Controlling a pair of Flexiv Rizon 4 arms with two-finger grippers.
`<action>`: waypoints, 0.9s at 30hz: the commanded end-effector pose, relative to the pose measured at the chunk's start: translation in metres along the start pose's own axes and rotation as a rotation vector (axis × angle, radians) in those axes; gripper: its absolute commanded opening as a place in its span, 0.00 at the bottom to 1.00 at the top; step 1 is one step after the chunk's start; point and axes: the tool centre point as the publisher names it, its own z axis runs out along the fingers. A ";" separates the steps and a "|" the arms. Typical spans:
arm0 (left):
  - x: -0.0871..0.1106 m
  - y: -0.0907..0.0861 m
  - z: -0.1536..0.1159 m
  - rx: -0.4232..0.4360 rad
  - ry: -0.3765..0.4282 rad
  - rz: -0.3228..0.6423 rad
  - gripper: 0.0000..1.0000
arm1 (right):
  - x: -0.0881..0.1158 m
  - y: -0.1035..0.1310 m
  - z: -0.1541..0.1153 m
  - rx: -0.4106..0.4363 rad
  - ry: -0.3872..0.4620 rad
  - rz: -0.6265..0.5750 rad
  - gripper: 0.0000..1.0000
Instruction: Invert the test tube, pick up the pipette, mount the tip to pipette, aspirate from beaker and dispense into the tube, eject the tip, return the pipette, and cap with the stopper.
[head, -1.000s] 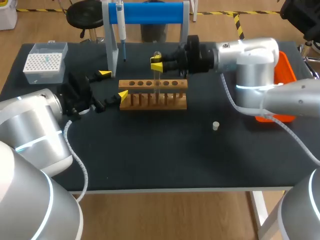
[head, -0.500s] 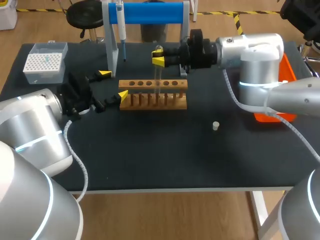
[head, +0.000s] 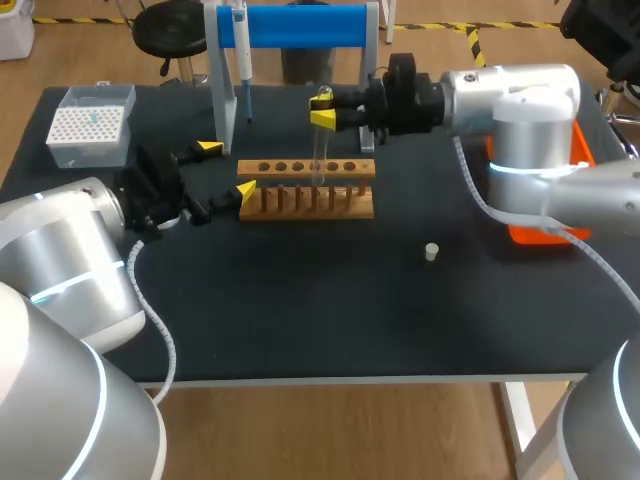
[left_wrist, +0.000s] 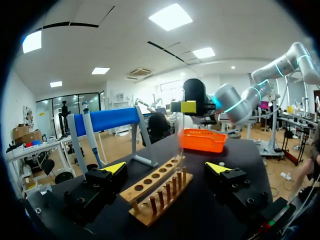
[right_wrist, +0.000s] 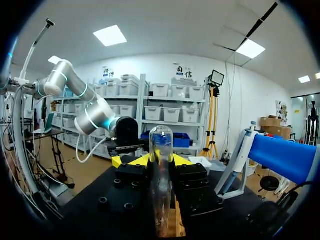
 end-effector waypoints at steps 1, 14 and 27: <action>0.002 0.000 0.000 -0.001 -0.006 0.000 1.00 | 0.008 0.004 -0.005 0.008 -0.017 0.000 0.00; 0.002 0.000 0.000 -0.001 -0.006 0.000 1.00 | 0.008 0.004 -0.005 0.008 -0.017 0.000 0.00; 0.002 0.000 0.000 -0.001 -0.006 0.000 1.00 | 0.001 0.005 -0.004 0.096 -0.083 0.352 0.00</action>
